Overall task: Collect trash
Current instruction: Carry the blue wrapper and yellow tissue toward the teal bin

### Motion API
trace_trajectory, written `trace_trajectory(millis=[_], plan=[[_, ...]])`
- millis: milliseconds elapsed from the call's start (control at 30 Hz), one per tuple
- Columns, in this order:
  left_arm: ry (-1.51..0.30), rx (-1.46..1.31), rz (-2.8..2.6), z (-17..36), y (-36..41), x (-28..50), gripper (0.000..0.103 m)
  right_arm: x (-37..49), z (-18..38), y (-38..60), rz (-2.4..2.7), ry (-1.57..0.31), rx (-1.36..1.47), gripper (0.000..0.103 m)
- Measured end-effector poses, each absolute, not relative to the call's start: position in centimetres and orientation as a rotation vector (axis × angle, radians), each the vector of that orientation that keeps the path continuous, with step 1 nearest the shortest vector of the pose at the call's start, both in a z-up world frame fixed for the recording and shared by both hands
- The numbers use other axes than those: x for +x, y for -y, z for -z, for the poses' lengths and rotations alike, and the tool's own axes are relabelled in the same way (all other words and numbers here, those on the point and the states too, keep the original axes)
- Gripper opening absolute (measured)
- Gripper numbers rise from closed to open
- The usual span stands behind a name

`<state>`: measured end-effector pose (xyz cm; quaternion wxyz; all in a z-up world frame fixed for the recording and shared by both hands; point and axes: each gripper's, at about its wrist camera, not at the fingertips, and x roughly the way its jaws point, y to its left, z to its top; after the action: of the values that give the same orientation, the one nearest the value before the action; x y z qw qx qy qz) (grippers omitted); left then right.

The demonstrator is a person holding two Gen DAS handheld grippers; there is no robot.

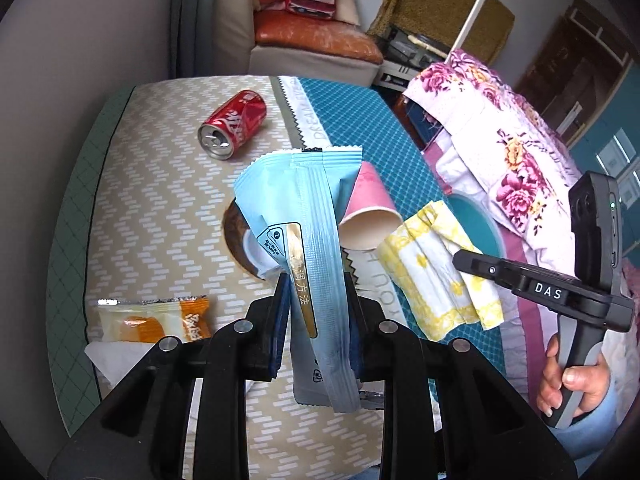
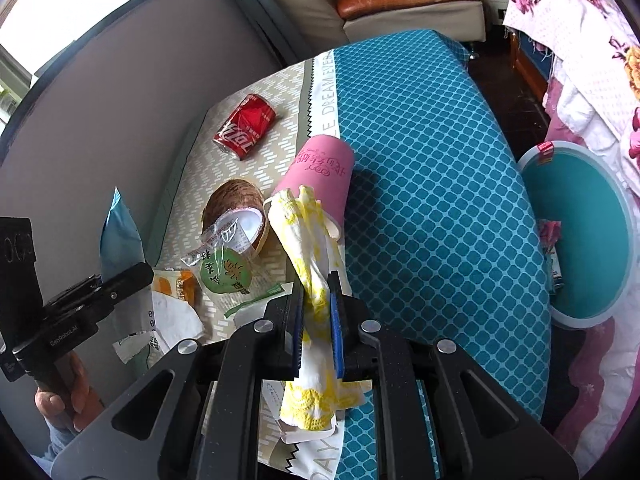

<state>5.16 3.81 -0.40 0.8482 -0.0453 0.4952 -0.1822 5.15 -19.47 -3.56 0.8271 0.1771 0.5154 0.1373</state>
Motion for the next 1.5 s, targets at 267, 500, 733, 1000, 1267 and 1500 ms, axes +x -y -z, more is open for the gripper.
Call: trace_trajectory(millis=[267,500,733,1000,1267,1500], plan=[[-1.052,-0.036,0.46,0.6,1.2,5.8,0.026,4.3,1.9,22.8,-0.248,-1.028,0.407,0.011],[-1.06,0.021,0.554,0.7,6.8,6.2,0.026,3.9,-0.1,27.2,-0.178,-0.948,0.448,0.011],[-1.069,0.086,0.637,1.2,13.8,7.6,0.026,3.7,-0.8,33.0,-0.075,-0.899,0.477,0.011],[-1.105,0.15,0.696,2.8,20.8,9.0,0.026,3.3,0.2,39.1,0.014,-0.895,0.499,0.011],[-1.135,0.187,0.727,4.1,26.0,10.4,0.026,3.1,2.3,43.6,0.066,-0.907,0.553,0.011],[-1.159,0.215,0.746,5.3,29.2,10.8,0.026,3.1,3.8,45.7,0.086,-0.922,0.581,0.011]])
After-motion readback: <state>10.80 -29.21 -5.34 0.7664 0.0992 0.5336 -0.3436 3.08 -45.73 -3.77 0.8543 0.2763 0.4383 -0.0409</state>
